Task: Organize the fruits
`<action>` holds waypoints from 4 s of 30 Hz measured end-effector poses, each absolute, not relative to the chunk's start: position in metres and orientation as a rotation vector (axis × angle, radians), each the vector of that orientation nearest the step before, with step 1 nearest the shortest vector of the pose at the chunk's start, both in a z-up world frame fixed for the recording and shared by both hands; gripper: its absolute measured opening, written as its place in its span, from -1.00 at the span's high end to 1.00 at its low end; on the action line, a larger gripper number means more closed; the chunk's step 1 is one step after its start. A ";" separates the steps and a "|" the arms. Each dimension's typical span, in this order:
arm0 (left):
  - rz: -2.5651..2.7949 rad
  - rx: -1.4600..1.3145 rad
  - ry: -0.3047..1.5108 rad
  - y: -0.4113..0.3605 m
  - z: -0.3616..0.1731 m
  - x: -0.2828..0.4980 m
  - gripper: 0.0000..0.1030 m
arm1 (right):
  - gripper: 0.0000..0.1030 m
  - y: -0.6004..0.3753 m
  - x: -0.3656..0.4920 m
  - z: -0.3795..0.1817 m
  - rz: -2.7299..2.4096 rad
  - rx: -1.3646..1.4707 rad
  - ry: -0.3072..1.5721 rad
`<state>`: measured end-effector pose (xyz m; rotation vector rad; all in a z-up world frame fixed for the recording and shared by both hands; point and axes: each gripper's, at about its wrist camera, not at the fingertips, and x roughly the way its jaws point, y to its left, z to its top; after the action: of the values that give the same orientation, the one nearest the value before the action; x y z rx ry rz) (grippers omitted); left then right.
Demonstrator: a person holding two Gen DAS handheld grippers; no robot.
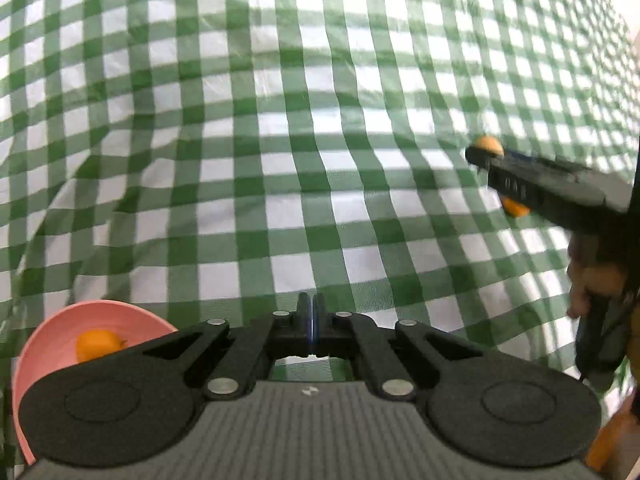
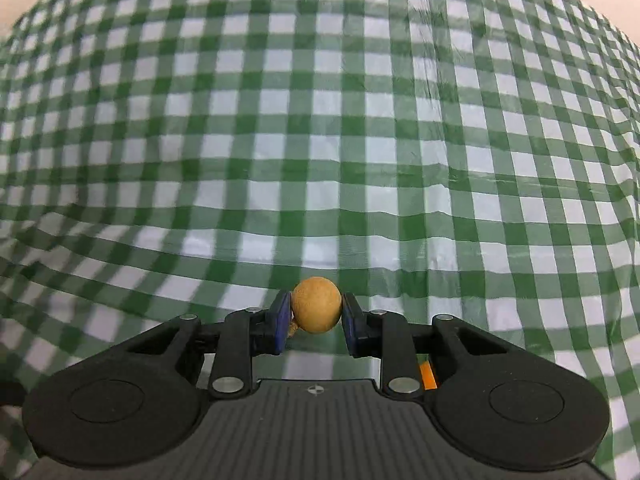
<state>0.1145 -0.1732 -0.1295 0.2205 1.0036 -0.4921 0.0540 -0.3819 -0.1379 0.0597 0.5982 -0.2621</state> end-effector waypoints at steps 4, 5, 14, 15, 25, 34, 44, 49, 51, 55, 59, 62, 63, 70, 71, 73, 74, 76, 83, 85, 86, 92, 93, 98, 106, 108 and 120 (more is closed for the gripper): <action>-0.632 0.227 1.054 -0.171 -0.123 0.102 0.75 | 0.46 -0.371 0.043 -0.138 -0.275 0.040 0.597; -0.655 0.249 1.064 -0.177 -0.129 0.096 0.44 | 0.46 -0.370 0.040 -0.141 -0.287 0.051 0.610; -0.637 0.357 0.972 -0.205 -0.185 0.072 1.00 | 0.45 -0.371 -0.013 -0.153 -0.358 0.094 0.592; -0.612 0.343 0.970 -0.203 -0.185 0.073 1.00 | 0.45 -0.369 -0.019 -0.151 -0.366 0.089 0.598; -0.562 0.213 0.900 -0.183 -0.149 0.077 -0.81 | 0.45 -0.353 -0.056 -0.146 -0.412 0.150 0.612; -0.611 0.263 0.786 -0.245 -0.173 0.097 -0.96 | 0.45 -0.374 -0.029 -0.179 -0.451 0.201 0.626; -0.663 0.381 0.799 -0.308 -0.201 0.107 0.42 | 0.44 -0.417 -0.027 -0.199 -0.485 0.279 0.633; -0.626 0.329 0.793 -0.296 -0.190 0.102 0.44 | 0.45 -0.419 -0.033 -0.197 -0.504 0.298 0.620; -0.618 0.273 0.784 -0.281 -0.174 0.094 0.44 | 0.45 -0.412 -0.037 -0.189 -0.502 0.296 0.605; -0.551 0.242 0.755 -0.234 -0.136 0.066 0.43 | 0.45 -0.385 -0.047 -0.164 -0.464 0.288 0.570; -0.452 0.247 0.771 -0.177 -0.113 0.039 0.43 | 0.45 -0.335 -0.056 -0.139 -0.362 0.282 0.563; -0.385 0.244 0.809 -0.132 -0.105 0.023 0.43 | 0.45 -0.293 -0.057 -0.125 -0.276 0.260 0.563; -0.366 0.244 0.811 -0.118 -0.103 0.019 0.43 | 0.45 -0.279 -0.056 -0.121 -0.247 0.258 0.566; -0.261 0.174 0.831 -0.049 -0.094 0.023 0.43 | 0.45 -0.187 -0.039 -0.102 -0.038 0.170 0.593; -0.244 0.162 0.837 -0.041 -0.094 0.026 0.43 | 0.45 -0.176 -0.035 -0.101 -0.014 0.156 0.598; -0.224 0.140 0.853 -0.029 -0.096 0.034 0.43 | 0.45 -0.158 -0.027 -0.101 0.022 0.133 0.608; -0.217 0.123 0.864 -0.023 -0.098 0.039 0.43 | 0.45 -0.149 -0.023 -0.101 0.036 0.118 0.615; -0.216 0.099 0.868 -0.007 -0.097 0.047 0.44 | 0.45 -0.134 -0.014 -0.102 0.057 0.094 0.633; -0.211 0.095 0.850 0.016 -0.099 0.062 0.43 | 0.45 -0.112 0.004 -0.108 0.080 0.040 0.672; -0.210 0.089 0.856 0.019 -0.102 0.066 0.43 | 0.45 -0.111 0.007 -0.110 0.080 0.037 0.681; -0.209 0.088 0.859 0.020 -0.104 0.068 0.43 | 0.45 -0.110 0.008 -0.113 0.079 0.038 0.686; -0.223 0.068 0.875 0.022 -0.114 0.074 0.43 | 0.45 -0.107 0.013 -0.120 0.087 0.028 0.708; -0.223 0.072 0.877 0.021 -0.115 0.075 0.43 | 0.45 -0.107 0.013 -0.121 0.088 0.026 0.711; -0.229 0.080 0.883 0.019 -0.119 0.075 0.43 | 0.45 -0.108 0.017 -0.122 0.083 0.024 0.716; -0.224 0.083 0.891 0.019 -0.123 0.077 0.43 | 0.45 -0.105 0.020 -0.125 0.090 0.032 0.724; -0.219 0.087 0.896 0.019 -0.125 0.079 0.43 | 0.45 -0.105 0.020 -0.125 0.093 0.031 0.723; -0.084 0.082 0.803 0.043 -0.105 0.070 -1.00 | -0.60 -0.151 0.021 -0.121 0.055 0.316 0.725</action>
<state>0.0701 0.0428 -0.1051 0.0818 0.8026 -0.0836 0.0214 -0.1506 -0.1206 0.3162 0.7248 0.0554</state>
